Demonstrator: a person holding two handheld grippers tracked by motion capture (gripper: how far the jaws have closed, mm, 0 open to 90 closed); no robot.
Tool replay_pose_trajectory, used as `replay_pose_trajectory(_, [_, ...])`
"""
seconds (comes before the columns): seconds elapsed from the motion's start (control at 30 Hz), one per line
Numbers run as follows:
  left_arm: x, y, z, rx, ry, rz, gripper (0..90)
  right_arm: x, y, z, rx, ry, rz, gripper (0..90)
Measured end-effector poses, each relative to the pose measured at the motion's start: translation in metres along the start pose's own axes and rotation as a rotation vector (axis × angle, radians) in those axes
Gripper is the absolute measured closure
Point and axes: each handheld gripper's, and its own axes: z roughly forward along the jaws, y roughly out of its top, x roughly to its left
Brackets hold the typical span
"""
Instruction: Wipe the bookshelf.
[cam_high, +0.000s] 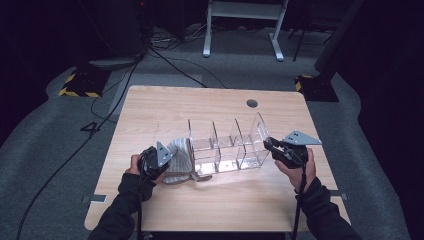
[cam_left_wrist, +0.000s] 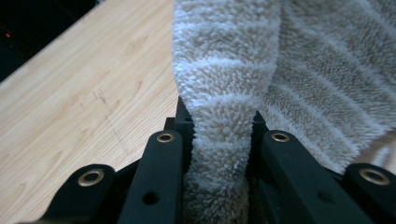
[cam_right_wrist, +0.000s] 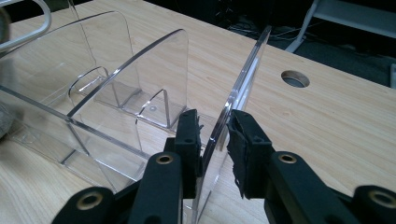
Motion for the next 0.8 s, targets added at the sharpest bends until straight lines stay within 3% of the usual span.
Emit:
replay_pose_trajectory(0.2, [0.004,0.003,0.025,0.027,-0.044,-0.05,73.5,0.0,0.0,0.0,0.0,0.003,-0.001,73.8])
replay_pose_trajectory(0.37, [0.009,0.003,0.026,0.021,-0.055,-0.07,67.5,-0.003,-0.001,0.0,-0.008,0.022,0.003,73.2])
replay_pose_trajectory(0.5, [0.015,0.001,0.009,0.005,-0.059,-0.076,51.9,-0.005,-0.002,-0.002,-0.011,0.035,0.005,69.8])
replay_pose_trajectory(0.6, [0.016,-0.001,0.001,-0.018,-0.07,-0.076,46.2,-0.006,-0.002,-0.003,-0.013,0.037,0.005,67.4])
replay_pose_trajectory(0.8, [0.019,-0.007,-0.032,-0.079,-0.056,-0.068,36.6,-0.008,-0.002,-0.01,-0.019,0.048,0.013,61.0])
